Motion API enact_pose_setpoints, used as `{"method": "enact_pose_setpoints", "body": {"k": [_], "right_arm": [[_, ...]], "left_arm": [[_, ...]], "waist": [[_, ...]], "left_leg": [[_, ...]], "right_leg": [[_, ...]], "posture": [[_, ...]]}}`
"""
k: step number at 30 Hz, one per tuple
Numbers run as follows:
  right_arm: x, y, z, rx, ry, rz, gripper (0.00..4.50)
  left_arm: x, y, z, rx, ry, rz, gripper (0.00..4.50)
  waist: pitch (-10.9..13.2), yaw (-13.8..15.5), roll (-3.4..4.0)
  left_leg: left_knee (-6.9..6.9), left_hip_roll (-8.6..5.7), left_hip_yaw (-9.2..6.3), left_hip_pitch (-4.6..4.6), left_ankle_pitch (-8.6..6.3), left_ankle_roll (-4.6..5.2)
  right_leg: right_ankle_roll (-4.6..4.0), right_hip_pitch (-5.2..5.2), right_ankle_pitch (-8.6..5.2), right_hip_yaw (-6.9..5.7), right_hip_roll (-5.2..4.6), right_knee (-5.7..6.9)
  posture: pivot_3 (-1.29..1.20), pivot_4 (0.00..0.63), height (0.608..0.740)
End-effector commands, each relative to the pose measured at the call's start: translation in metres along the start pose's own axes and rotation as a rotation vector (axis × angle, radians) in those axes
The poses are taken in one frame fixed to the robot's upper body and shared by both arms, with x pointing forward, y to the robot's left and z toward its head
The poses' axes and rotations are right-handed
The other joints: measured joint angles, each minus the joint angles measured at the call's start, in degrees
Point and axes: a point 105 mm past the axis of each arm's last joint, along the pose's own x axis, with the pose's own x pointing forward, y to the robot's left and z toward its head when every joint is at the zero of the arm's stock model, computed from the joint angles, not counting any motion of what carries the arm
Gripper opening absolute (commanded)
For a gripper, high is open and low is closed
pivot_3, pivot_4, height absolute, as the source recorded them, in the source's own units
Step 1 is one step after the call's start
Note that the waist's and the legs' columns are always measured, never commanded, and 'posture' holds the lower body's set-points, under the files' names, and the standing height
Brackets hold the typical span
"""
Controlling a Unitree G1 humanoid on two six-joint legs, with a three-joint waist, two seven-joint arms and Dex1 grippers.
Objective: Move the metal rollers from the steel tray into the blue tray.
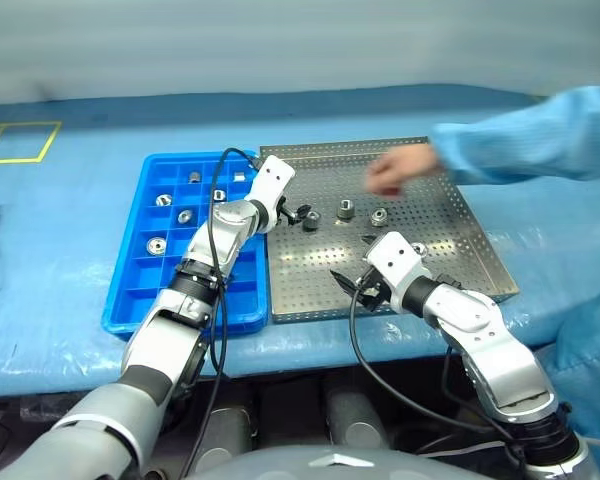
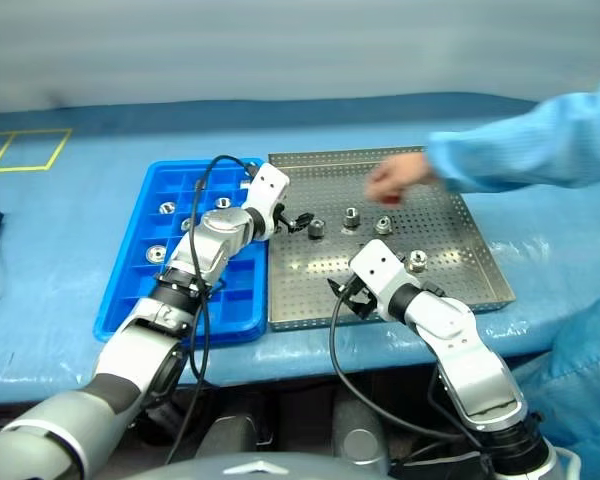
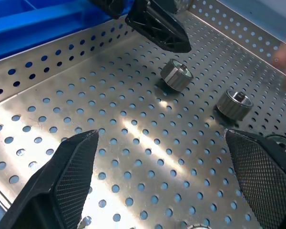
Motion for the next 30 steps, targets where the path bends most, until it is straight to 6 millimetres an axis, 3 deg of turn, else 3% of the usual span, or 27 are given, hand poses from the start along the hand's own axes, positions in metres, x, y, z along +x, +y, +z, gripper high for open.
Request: {"method": "enact_pose_setpoints", "body": {"k": [1,11,30], "right_arm": [[-0.007,-0.007,0.012,-0.022,-0.039,-0.045,4.50],[-0.005,-0.007,0.010,-0.020,-0.031,-0.043,4.50],[0.002,-0.007,0.015,-0.025,-0.049,-0.031,4.50]], "left_arm": [[0.005,-0.003,-0.010,-0.016,0.022,-0.018,4.34],[0.004,0.003,-0.011,-0.031,0.017,0.006,4.34],[-0.005,0.005,-0.009,-0.044,-0.012,-0.017,4.34]], "waist": [[0.0,-1.3,0.01],[0.0,-7.2,0.00],[0.0,-7.3,0.00]], "left_leg": [[0.00,0.00,0.00,-0.01,0.00,0.00],[-0.03,-0.01,-0.06,-0.15,0.15,0.27],[-0.01,-0.02,-0.08,-0.13,0.13,0.23]], "right_leg": [[0.00,0.00,0.00,-0.01,-0.01,-0.01],[0.21,-0.14,0.06,-0.04,-0.02,0.03],[0.24,-0.12,0.08,-0.03,-0.03,0.05]], "posture": [[-0.41,0.150,0.740],[-0.39,0.150,0.740],[-0.37,0.150,0.740]]}}
